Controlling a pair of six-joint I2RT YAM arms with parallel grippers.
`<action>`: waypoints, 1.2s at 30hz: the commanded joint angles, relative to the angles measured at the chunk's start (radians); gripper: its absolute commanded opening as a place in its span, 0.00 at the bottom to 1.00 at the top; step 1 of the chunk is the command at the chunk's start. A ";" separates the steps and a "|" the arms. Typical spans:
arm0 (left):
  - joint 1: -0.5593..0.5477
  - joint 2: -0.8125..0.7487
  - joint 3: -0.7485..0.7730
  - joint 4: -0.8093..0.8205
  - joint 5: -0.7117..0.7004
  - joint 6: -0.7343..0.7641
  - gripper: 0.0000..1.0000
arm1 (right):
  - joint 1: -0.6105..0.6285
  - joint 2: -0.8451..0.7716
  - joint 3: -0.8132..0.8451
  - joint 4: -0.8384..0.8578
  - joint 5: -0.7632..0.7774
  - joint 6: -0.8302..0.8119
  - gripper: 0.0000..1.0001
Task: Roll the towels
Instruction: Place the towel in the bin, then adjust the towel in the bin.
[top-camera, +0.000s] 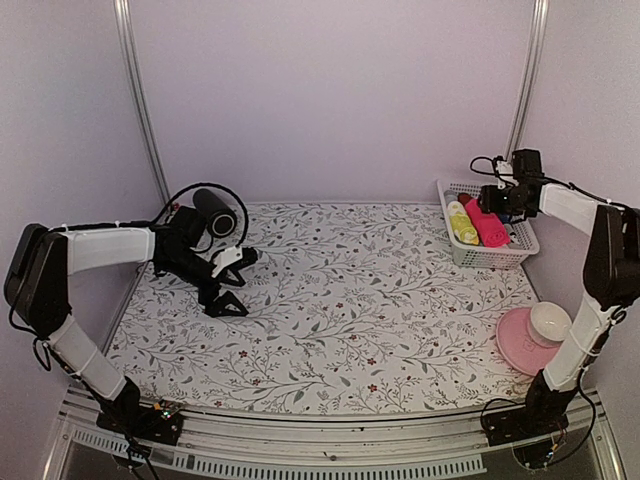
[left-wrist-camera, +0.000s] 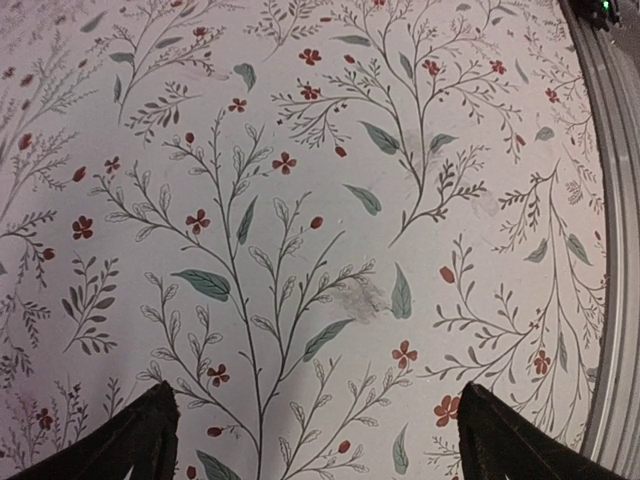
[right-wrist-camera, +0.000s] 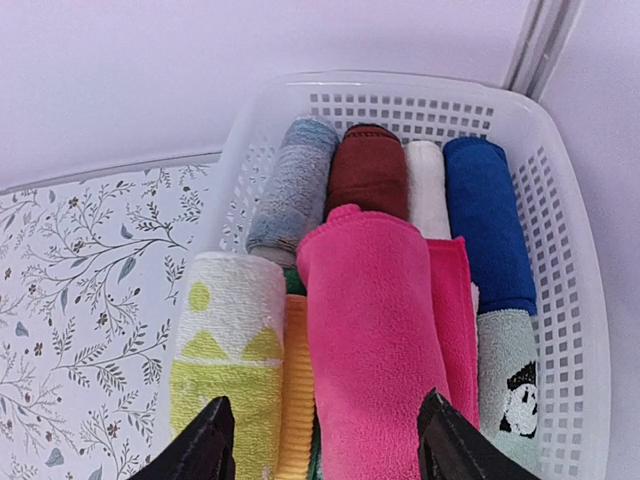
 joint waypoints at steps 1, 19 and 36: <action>0.009 0.015 0.000 0.018 -0.006 -0.006 0.97 | 0.013 0.030 0.072 -0.044 0.015 -0.037 0.59; 0.008 0.022 -0.005 0.025 -0.018 -0.008 0.97 | -0.036 0.165 0.109 -0.048 -0.099 -0.001 0.54; 0.000 0.027 -0.003 0.025 -0.022 -0.016 0.97 | -0.062 0.247 0.128 -0.133 -0.042 -0.075 0.58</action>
